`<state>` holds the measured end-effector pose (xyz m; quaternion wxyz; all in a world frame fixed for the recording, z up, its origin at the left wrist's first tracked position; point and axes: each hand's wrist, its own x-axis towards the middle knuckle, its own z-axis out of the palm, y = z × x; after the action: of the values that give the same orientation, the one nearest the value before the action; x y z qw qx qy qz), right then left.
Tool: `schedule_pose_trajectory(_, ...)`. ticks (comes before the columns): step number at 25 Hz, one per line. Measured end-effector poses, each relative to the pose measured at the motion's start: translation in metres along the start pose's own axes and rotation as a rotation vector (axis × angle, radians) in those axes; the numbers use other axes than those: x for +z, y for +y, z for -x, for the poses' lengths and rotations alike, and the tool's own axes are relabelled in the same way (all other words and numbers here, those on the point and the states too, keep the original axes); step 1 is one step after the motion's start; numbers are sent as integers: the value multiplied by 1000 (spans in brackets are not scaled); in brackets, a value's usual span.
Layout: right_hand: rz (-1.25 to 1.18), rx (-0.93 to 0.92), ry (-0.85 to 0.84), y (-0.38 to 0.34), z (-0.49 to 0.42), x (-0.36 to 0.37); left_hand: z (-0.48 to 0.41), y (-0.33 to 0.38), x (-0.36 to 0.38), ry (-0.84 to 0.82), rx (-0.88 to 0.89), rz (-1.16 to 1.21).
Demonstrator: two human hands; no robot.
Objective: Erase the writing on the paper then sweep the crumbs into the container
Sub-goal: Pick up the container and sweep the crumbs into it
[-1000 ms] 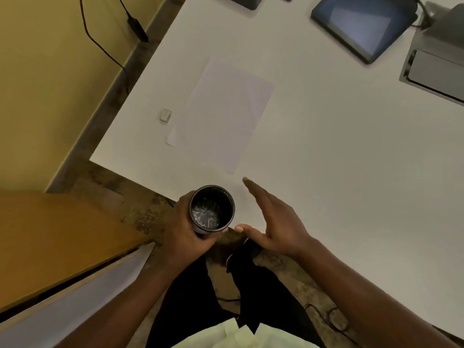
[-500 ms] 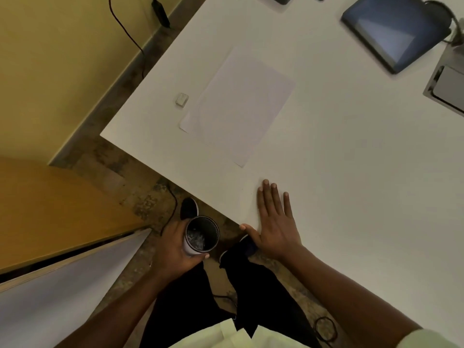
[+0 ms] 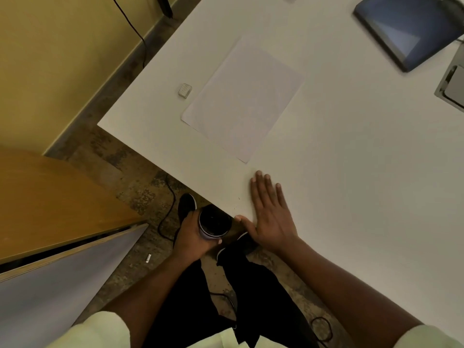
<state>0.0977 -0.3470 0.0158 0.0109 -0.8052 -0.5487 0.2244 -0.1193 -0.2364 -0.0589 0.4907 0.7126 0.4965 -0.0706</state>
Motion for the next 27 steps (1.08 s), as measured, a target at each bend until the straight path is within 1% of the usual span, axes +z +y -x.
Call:
schedule_pose_trajectory(1, 0, 41, 4, 1, -3, 0, -2, 2, 1, 5, -7, 20)
schedule_pose_trajectory(3, 5, 24, -16, -6, -6, 3, -4, 3, 1, 1, 6, 55)
schedule_pose_trajectory(8, 9, -204, -84, -44, 10, 14, 0, 13, -5, 18, 9, 112)
schedule_pose_trajectory(9, 11, -201, -70, -45, 12, 14, 0, 14, -6, 19, 18, 119)
schedule_pose_trajectory(10, 6, -161, -46, -43, 14, 12, 0, 15, -7, 15, 29, 123)
schedule_pose_trajectory(13, -9, 96, 21, -26, 19, 6, -4, 14, -9, 5, 38, 101)
schedule_pose_trajectory(15, -6, 205, 19, -19, 24, 7, -6, 13, -8, 10, 37, 90)
schedule_pose_trajectory(17, -37, 188, -25, -25, 30, 11, -6, 14, -9, 10, 40, 99)
schedule_pose_trajectory(20, -62, 34, -96, -49, 30, 17, -4, 19, -14, 22, 71, 127)
schedule_pose_trajectory(22, -48, -79, -103, -59, 26, 19, -3, 22, -16, 21, 95, 136)
schedule_pose_trajectory(23, -47, -104, -95, -60, 22, 19, -2, 22, -17, 15, 103, 139)
schedule_pose_trajectory(24, -52, -97, -78, -59, 19, 19, -2, 22, -17, 11, 100, 142)
schedule_pose_trajectory(27, -79, 7, -38, -57, 10, 17, -1, 16, -18, 5, 99, 119)
